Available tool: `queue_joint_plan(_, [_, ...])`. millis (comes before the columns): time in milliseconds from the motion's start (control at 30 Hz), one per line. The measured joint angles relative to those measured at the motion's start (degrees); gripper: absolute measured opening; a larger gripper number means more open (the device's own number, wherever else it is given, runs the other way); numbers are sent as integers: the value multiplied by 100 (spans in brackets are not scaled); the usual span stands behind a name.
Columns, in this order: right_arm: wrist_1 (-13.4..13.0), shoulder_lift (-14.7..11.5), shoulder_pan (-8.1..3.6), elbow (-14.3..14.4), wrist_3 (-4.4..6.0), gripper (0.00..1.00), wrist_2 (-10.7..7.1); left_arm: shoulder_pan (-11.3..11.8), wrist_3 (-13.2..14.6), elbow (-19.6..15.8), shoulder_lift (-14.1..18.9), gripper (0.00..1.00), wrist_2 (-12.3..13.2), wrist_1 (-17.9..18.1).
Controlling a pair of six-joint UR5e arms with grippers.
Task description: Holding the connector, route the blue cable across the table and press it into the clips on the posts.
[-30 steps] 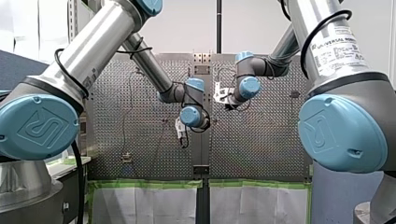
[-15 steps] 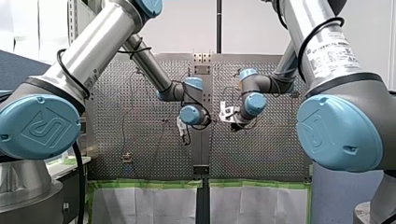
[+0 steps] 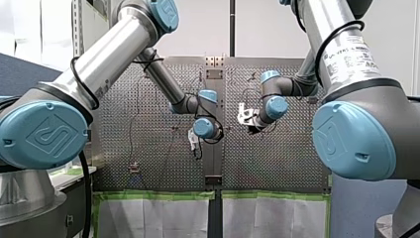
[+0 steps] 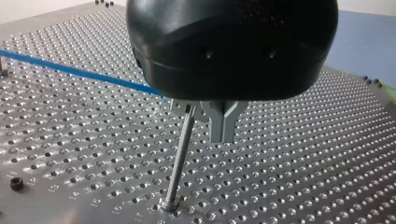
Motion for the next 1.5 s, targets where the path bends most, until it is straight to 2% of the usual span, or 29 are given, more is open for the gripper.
queue_joint_plan(167, [-11,2,-115,-33,3,0,-61,49,3,100,-16,0,19,-27])
queue_joint_plan(433, [-7,10,-259,-120,4,0,-127,157,4,315,-57,0,229,-104])
queue_joint_plan(767, [-13,32,-441,-191,12,0,-139,335,17,808,-468,0,349,-494])
queue_joint_plan(933, [-20,47,-550,-211,12,0,-135,426,31,1054,-514,0,349,-687])
queue_joint_plan(1000, [-39,53,-589,-212,12,0,-138,448,38,1172,-517,14,351,-729])
queue_joint_plan(1033, [-60,57,-613,-214,12,0,-151,454,40,1220,-518,14,351,-741])
queue_joint_plan(1100, [-102,62,-650,-215,13,0,-188,464,42,1308,-518,27,349,-769])
queue_joint_plan(1133, [-129,65,-673,-216,15,0,-224,466,42,1331,-518,27,348,-779])
queue_joint_plan(1167, [-146,67,-689,-218,15,0,-249,468,43,1352,-518,32,347,-794])
queue_joint_plan(1200, [-159,69,-703,-219,15,0,-272,467,43,1362,-518,50,347,-805])
queue_joint_plan(1233, [-171,70,-720,-219,13,0,-294,464,45,1369,-518,50,344,-817])
queue_joint_plan(1300, [-181,74,-741,-221,8,0,-314,450,49,1378,-517,72,306,-873])
queue_joint_plan(1333, [-185,77,-752,-221,2,0,-322,441,55,1379,-518,72,280,-907])
queue_joint_plan(1367, [-186,78,-759,-221,-2,0,-323,429,70,1380,-516,89,241,-954])
queue_joint_plan(1400, [-187,79,-765,-221,-5,0,-326,420,90,1380,-516,100,209,-995])
queue_joint_plan(1500, [-188,80,-770,-220,-15,0,-330,393,196,1380,-512,100,103,-1145])
